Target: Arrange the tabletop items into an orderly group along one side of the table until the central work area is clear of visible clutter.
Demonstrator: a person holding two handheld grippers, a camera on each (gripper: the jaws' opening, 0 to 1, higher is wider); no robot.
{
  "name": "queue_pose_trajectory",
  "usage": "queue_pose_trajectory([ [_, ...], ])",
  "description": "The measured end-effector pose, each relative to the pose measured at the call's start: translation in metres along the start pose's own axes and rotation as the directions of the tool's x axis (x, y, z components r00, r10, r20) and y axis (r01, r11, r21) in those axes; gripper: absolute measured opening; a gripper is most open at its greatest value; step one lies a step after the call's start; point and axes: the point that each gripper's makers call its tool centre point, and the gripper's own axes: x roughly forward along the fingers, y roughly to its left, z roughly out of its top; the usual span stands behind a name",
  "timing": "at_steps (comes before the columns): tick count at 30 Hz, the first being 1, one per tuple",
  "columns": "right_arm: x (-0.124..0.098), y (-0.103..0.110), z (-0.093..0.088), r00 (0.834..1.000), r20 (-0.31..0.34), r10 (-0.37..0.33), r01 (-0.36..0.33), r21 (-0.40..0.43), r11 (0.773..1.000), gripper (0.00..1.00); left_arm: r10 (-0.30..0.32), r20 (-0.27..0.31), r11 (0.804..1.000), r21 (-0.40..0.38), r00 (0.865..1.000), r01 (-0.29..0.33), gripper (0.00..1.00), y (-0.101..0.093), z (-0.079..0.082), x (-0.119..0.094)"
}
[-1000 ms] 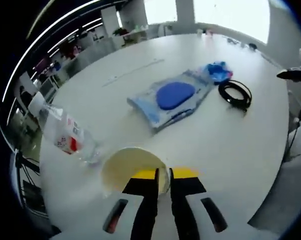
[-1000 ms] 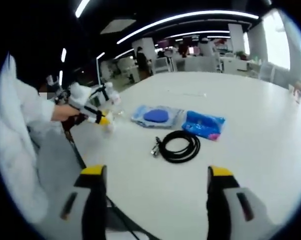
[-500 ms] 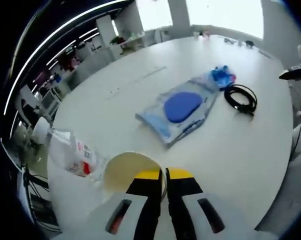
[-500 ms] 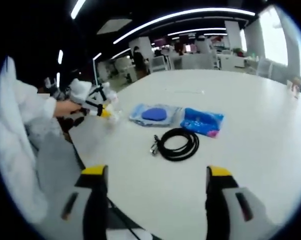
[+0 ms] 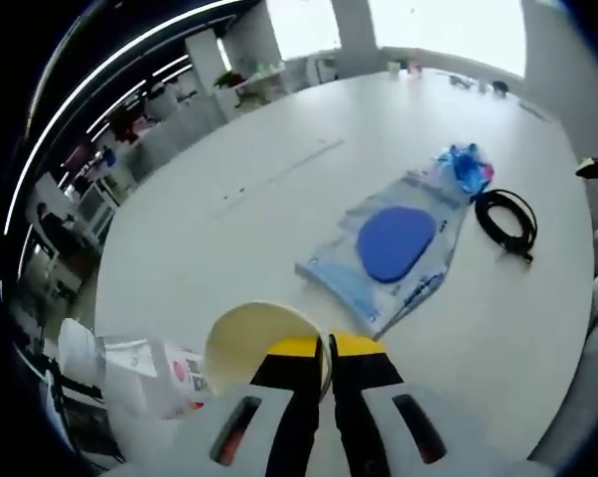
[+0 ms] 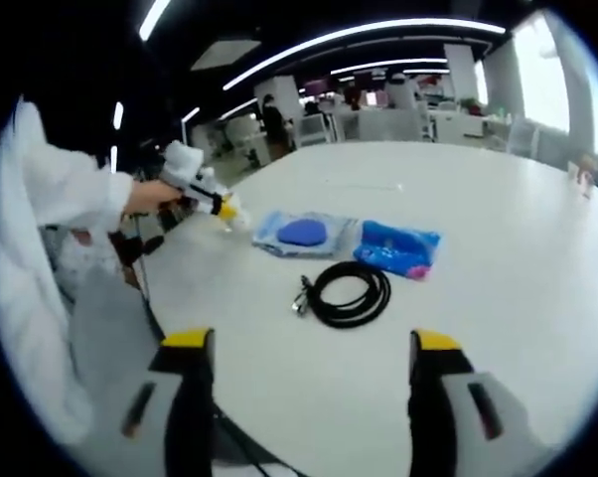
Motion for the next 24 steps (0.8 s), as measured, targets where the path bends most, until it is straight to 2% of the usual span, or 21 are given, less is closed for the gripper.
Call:
queue_pose_trajectory([
  [13, 0.008, -0.006, 0.006, 1.0, -0.008, -0.003, 0.003, -0.019, 1.0, 0.8, -0.041, -0.065, 0.999, -0.001, 0.997, 0.041, 0.0, 0.003, -0.007, 0.014],
  [24, 0.018, -0.011, 0.01, 1.0, -0.019, 0.002, -0.002, -0.025, 1.0, 0.79, -0.059, -0.076, 0.998, -0.026, 0.995, 0.057, 0.0, 0.001, -0.009, 0.015],
])
